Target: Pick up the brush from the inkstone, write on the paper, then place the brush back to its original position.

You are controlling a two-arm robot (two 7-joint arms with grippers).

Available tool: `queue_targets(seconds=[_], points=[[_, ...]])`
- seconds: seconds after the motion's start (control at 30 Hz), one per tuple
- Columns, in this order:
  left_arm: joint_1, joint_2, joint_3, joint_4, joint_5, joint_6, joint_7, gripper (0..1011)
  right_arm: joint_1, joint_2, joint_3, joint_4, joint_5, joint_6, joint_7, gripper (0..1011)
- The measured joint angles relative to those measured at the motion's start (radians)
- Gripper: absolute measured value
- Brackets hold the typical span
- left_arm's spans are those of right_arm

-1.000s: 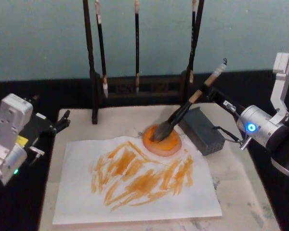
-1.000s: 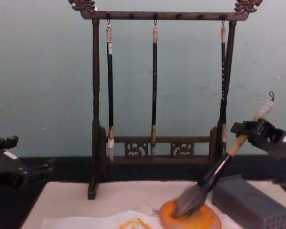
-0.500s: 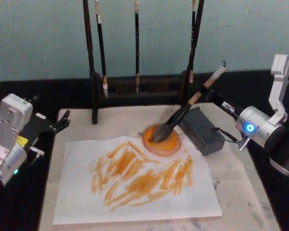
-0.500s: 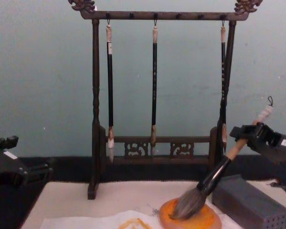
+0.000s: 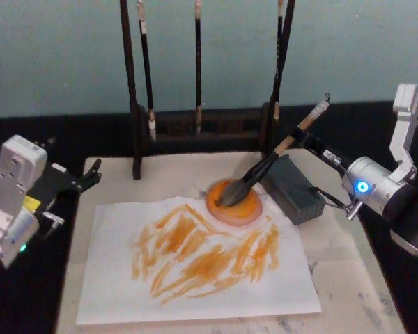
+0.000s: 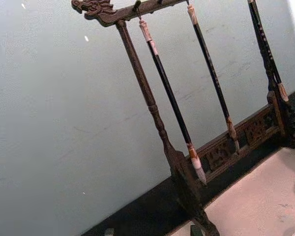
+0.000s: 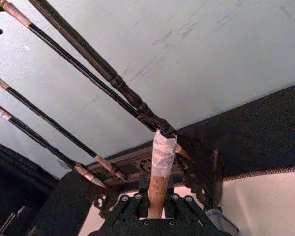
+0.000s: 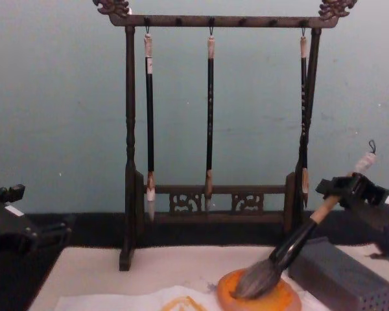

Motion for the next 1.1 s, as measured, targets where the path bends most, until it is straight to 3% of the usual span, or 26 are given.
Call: queue_targets(seconds=[0.73,1.1], points=[[0.000,0.000,0.000,0.000,0.000,0.000,0.000,1001,-0.001,0.008,-0.013,-0.001,0.016,-0.006,-0.015,173],[0.000,0.000,0.000,0.000,0.000,0.000,0.000,1001,-0.002,0.007,-0.012,-0.001,0.015,-0.005,-0.013,517]])
